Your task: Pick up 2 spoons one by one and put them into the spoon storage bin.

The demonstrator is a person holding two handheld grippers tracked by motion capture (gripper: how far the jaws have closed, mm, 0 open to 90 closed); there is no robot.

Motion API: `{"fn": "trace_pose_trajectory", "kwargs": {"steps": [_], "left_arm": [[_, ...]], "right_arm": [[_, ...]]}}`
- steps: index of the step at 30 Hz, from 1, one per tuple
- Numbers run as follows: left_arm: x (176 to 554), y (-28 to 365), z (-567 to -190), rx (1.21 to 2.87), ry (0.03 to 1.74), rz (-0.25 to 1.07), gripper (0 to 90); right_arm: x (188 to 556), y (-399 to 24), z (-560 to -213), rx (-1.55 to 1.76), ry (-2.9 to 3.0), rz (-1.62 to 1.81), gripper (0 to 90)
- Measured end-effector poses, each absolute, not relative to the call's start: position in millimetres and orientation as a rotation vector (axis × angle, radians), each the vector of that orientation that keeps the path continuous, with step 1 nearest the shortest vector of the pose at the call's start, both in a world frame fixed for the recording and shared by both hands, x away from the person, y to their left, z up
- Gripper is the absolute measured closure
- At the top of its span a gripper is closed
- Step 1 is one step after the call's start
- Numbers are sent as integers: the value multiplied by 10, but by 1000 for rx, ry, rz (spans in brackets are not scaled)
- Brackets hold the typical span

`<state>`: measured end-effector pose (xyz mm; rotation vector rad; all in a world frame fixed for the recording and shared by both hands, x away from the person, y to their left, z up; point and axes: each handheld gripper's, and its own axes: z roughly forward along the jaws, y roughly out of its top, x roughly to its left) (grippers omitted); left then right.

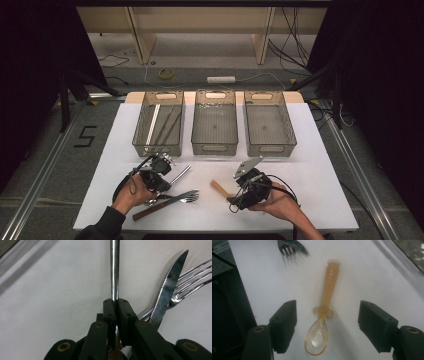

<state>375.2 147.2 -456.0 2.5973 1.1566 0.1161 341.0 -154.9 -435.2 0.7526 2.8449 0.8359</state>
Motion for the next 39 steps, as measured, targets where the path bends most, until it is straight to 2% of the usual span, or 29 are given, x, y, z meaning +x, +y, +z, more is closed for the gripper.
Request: {"fn": "trace_pose_trajectory", "kwargs": {"steps": [25,39], "left_arm": [[3744,1514,-4361,2495,1106,140,849],[3784,1500,-4162,2329,1076,120,849]], "right_arm": [[3410,-1550,-4349,746,2844,846,321],[3403,-1548,-4345,755,2843,850,317]]}}
